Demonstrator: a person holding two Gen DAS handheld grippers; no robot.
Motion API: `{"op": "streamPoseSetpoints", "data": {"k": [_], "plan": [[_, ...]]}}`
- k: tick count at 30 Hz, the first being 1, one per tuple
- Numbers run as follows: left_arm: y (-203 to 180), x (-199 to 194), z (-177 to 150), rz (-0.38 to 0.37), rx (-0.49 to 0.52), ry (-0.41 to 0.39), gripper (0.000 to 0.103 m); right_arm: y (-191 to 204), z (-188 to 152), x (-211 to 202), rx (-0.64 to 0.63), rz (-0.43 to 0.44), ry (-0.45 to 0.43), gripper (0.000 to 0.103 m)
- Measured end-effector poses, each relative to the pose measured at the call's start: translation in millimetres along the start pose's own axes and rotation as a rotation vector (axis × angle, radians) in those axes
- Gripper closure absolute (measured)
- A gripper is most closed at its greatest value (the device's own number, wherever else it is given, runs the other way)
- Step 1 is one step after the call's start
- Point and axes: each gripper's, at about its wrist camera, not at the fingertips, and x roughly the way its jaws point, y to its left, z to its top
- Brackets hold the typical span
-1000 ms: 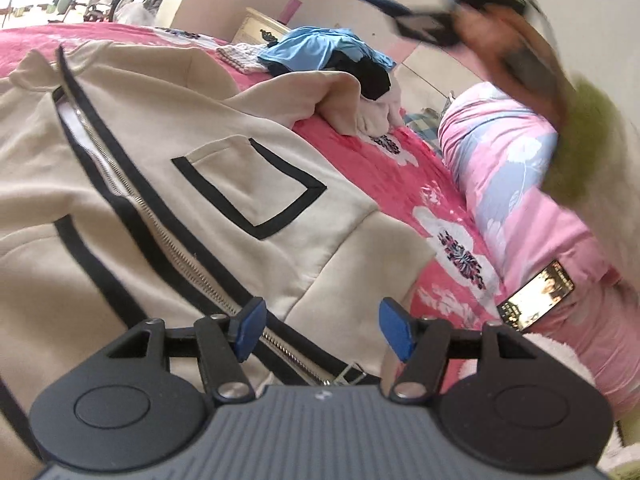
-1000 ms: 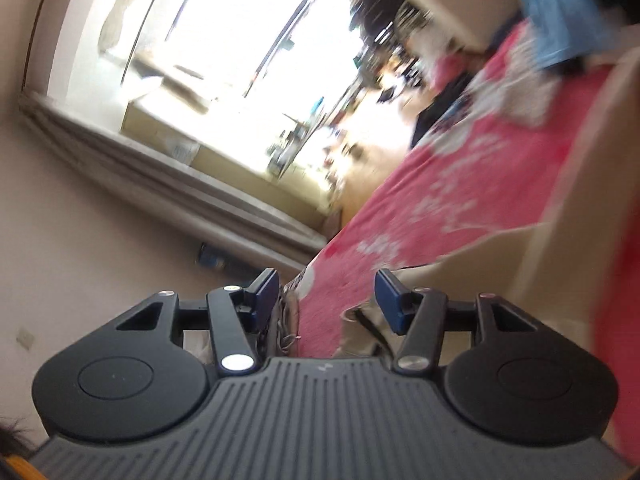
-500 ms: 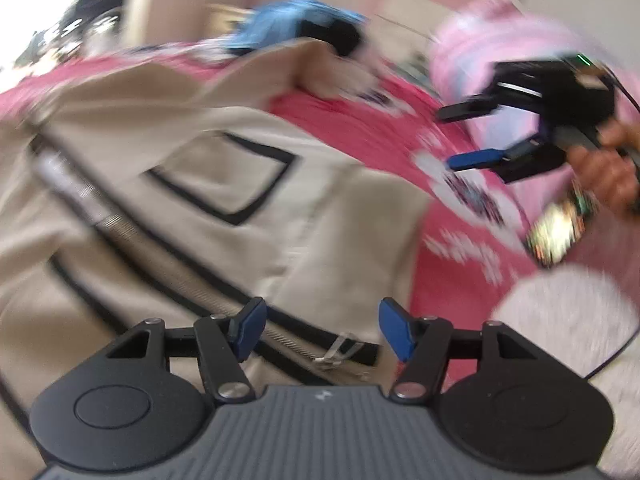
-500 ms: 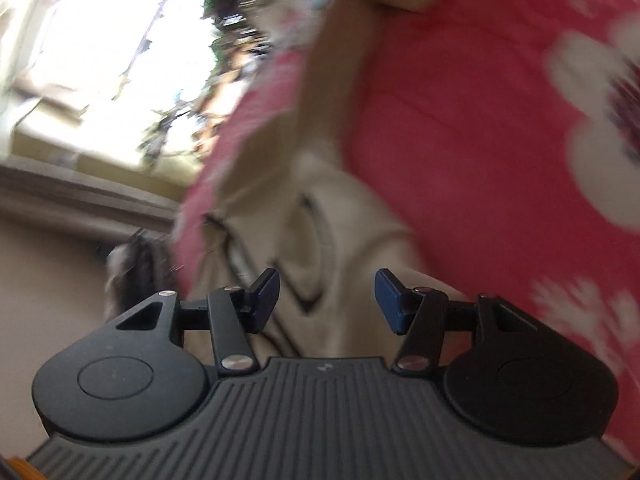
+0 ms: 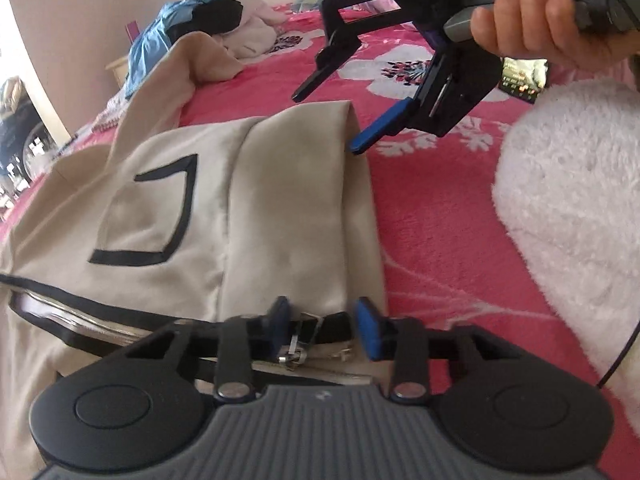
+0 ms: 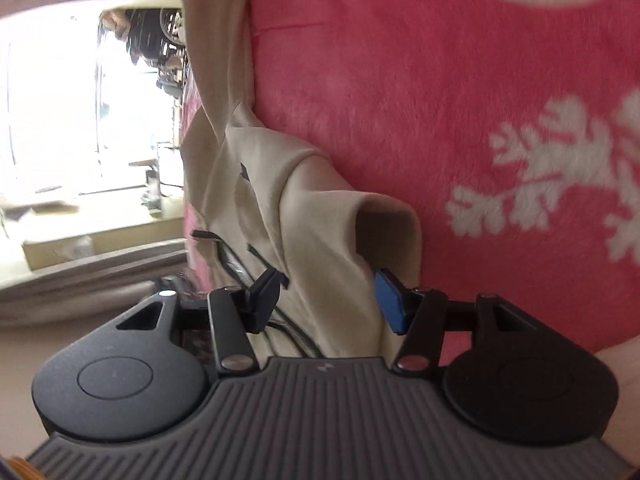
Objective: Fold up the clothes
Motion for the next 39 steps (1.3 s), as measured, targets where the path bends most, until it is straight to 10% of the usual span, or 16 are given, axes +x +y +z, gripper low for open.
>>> {"op": "streamPoseSetpoints", "data": {"k": [11,19,39], "plan": [[-14,11,9,0.06,0.138,0.056,0.062,-10,13,-1,0.079,0.057,-0.003,0.05],[-15,-7,13,0.09,0.101,0.007,0.094,-19,17,-9,0.106,0.093,-0.011,0.05],[3,-18,-4,-0.038,0.05,0.041,0.096,-34,24,13,0.263,0.208,0.032,0.039]]}}
